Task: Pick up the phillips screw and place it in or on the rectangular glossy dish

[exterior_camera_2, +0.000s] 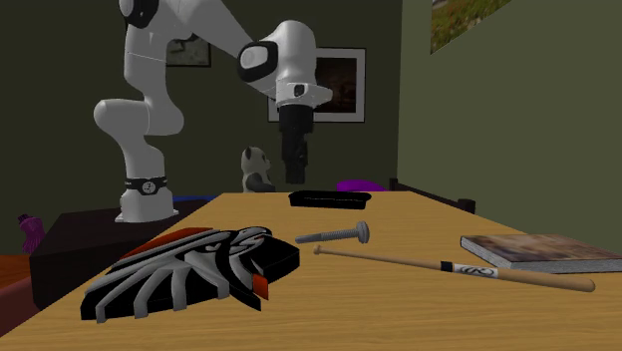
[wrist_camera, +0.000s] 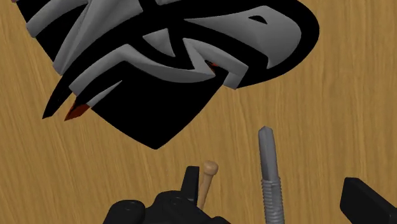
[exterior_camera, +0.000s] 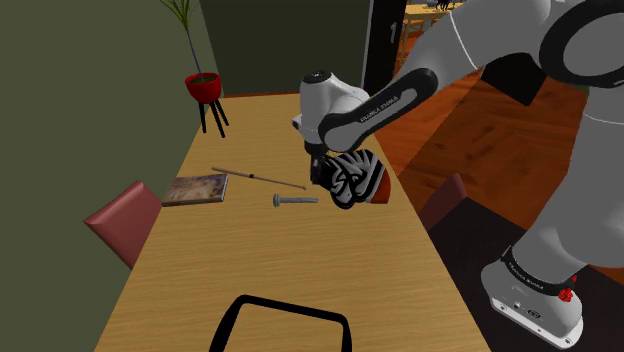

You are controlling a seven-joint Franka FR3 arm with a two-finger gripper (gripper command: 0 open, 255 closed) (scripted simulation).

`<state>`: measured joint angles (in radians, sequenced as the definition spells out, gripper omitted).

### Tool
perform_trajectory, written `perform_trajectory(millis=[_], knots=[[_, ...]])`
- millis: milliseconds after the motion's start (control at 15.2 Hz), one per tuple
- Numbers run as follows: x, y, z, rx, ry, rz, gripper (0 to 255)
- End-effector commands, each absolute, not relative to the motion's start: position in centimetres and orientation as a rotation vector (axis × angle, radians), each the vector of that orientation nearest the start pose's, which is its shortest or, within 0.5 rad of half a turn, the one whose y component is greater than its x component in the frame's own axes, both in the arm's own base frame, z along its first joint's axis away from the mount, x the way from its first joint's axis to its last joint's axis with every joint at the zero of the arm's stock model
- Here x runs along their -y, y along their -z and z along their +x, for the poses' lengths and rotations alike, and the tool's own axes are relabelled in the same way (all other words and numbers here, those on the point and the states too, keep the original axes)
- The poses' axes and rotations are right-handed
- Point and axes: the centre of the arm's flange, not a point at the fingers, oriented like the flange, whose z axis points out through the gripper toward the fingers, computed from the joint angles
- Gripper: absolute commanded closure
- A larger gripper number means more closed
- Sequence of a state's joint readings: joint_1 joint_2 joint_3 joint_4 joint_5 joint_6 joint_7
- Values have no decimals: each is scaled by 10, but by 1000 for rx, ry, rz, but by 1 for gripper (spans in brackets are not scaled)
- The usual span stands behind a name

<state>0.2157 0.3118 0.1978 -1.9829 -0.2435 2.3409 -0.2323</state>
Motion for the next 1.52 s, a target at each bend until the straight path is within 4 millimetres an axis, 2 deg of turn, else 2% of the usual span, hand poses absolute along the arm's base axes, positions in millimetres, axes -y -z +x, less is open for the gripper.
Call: perform_trajectory(millis=[0, 396, 924, 1386, 1452], knots=[[-257, -298, 573, 1347, 110, -2964, 0], [-311, -251, 593, 1567, 116, -2862, 0], [-308, -211, 597, 1567, 116, -2862, 0], [-308, -211, 597, 1567, 116, -2862, 0], [-308, -211, 597, 1567, 116, -2862, 255]])
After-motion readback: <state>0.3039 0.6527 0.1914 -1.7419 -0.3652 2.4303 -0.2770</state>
